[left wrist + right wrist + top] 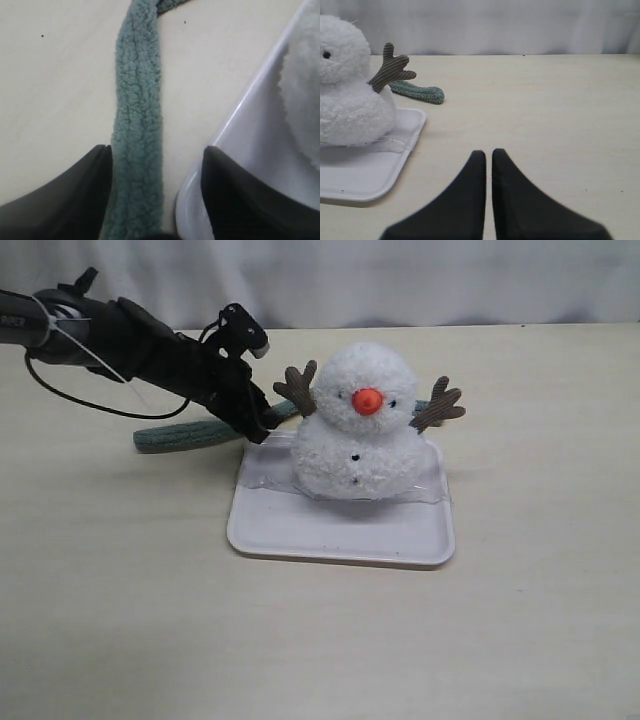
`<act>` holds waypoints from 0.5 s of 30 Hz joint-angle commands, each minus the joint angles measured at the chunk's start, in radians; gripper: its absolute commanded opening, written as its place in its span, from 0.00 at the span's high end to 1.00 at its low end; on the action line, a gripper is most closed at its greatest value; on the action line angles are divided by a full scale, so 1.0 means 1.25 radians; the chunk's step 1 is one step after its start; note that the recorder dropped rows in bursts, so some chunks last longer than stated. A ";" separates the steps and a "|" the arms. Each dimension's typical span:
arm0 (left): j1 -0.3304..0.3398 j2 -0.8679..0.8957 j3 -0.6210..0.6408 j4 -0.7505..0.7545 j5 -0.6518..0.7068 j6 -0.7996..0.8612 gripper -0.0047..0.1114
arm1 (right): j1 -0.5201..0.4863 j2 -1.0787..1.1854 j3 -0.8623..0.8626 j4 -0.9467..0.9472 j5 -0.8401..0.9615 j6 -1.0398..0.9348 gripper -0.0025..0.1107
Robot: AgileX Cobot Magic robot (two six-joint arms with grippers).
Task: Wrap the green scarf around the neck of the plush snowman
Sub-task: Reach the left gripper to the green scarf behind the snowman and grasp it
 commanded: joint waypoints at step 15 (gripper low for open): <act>-0.017 0.068 -0.014 -0.030 -0.139 0.041 0.55 | -0.001 -0.002 0.001 0.001 0.001 0.000 0.94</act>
